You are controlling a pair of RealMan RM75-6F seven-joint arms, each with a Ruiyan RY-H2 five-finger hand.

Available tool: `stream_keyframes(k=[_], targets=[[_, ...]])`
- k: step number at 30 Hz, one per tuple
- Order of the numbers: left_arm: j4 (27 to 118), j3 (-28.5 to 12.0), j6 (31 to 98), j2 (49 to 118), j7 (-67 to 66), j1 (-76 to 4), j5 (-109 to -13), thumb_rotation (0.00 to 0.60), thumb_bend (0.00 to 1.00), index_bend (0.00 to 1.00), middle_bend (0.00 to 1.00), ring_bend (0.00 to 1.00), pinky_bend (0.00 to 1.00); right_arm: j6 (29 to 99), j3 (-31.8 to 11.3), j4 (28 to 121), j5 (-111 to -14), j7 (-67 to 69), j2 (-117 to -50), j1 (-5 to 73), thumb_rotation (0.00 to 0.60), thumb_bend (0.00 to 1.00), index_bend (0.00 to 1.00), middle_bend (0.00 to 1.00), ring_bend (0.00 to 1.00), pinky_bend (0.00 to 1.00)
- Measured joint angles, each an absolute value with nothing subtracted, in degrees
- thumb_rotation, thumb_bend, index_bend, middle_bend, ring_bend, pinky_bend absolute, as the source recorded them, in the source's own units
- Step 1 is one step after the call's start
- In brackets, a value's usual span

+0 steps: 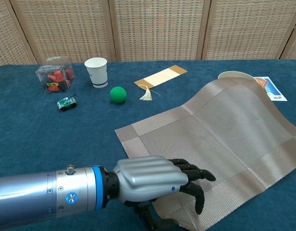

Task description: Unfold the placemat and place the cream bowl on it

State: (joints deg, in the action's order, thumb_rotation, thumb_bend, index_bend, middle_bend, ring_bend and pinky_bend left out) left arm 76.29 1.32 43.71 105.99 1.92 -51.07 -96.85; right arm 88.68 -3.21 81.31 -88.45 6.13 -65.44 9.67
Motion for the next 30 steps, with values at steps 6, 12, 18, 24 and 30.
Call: stream_keyframes(k=[6,12,18,24,30], targets=[[76.02,1.35,43.61,106.37,1.43,-51.37,-95.75,0.600,0.48,0.42,0.00,0.00,0.00,88.82,-3.42,81.59,-88.92,6.24,-65.28,9.50,0.600,0.00,0.06,0.00,0.00,0.00],[76.41,1.41,43.22,106.37,1.38,-51.72,-94.55,0.600,0.50,0.51,0.00,0.00,0.00,89.01,-3.64,81.91,-89.37,6.46,-65.07,9.28,0.600,0.00,0.06,0.00,0.00,0.00],[76.87,1.49,43.86,106.08,1.05,-51.68,-94.19,0.600,0.50,0.61,0.00,0.00,0.00,89.21,-3.72,82.10,-89.83,6.54,-64.98,9.17,0.600,0.00,0.08,0.00,0.00,0.00],[77.78,1.82,44.37,104.98,0.36,-51.41,-93.72,0.600,0.50,0.62,0.00,0.00,0.00,89.24,-3.69,82.26,-90.41,6.58,-64.84,9.11,0.600,0.00,0.09,0.00,0.00,0.00],[79.61,3.21,45.31,101.66,-0.04,-50.78,-94.01,0.600,0.50,0.63,0.00,0.00,0.00,89.24,-3.69,82.46,-90.81,6.25,-64.90,9.03,0.600,0.00,0.09,0.00,0.00,0.00]])
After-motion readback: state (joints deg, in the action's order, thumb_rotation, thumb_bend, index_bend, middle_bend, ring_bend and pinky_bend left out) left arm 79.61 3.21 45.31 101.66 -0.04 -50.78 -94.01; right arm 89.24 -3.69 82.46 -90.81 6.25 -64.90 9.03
